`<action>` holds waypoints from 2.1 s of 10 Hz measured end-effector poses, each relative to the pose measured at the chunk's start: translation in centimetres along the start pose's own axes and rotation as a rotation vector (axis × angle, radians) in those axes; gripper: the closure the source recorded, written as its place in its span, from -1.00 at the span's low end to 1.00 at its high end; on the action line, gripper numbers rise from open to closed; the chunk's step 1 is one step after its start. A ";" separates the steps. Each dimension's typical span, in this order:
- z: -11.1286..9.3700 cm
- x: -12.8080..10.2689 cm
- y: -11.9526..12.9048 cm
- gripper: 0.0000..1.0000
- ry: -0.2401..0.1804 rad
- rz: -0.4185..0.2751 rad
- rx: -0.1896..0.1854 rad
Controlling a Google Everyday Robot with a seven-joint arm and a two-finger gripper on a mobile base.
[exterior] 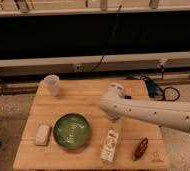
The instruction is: Push the ceramic bowl across the table
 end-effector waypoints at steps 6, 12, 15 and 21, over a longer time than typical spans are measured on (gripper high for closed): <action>1.5 -0.2 0.3 -0.55 -0.006 -0.028 -0.003; 2.9 -0.8 0.7 -0.21 -0.017 -0.056 -0.011; 3.3 -0.9 0.7 0.29 -0.024 -0.064 -0.014; 3.6 -1.0 0.3 0.98 -0.038 -0.092 -0.031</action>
